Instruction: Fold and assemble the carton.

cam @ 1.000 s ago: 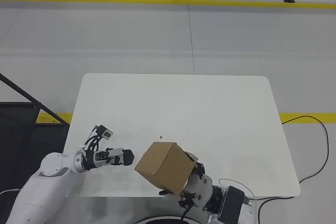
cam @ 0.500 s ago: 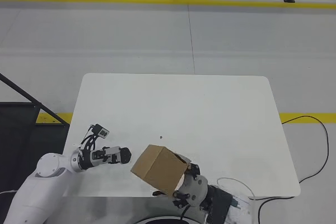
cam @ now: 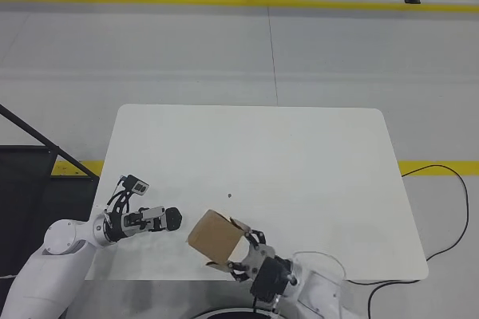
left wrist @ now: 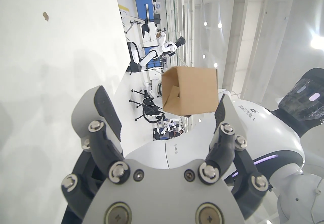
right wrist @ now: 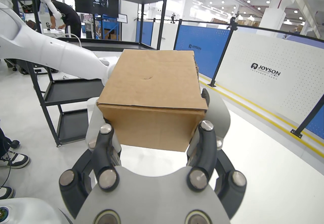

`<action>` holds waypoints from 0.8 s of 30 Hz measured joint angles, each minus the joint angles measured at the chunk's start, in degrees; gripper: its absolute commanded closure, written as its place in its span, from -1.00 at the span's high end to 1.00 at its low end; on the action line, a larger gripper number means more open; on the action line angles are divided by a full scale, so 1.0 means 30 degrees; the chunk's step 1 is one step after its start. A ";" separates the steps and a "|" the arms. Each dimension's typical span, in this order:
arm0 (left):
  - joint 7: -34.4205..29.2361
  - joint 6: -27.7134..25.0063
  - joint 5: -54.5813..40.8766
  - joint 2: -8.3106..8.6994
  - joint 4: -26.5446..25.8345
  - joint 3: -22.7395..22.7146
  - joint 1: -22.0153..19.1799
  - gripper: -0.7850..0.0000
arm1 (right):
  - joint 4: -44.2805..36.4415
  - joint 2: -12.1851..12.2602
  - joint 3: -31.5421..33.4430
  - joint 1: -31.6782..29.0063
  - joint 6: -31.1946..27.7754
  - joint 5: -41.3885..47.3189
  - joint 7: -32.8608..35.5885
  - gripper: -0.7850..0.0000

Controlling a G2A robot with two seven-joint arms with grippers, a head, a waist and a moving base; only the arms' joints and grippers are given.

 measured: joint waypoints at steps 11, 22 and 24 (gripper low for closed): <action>0.0000 0.0000 -0.0003 -0.0001 0.0001 0.0001 -0.0001 1.00 | 0.3897 -0.0759 -0.1441 0.2445 0.3688 0.0160 0.2507 -1.00; 0.0000 0.0000 -0.0003 -0.0001 0.0001 0.0001 -0.0001 1.00 | 0.7141 -0.1346 -0.1868 0.3867 0.4673 0.2480 0.1229 -1.00; 0.0000 0.0000 -0.0003 -0.0001 0.0001 0.0001 -0.0001 1.00 | 0.7439 -0.1410 -0.1921 0.4012 0.4737 0.2619 0.1454 -1.00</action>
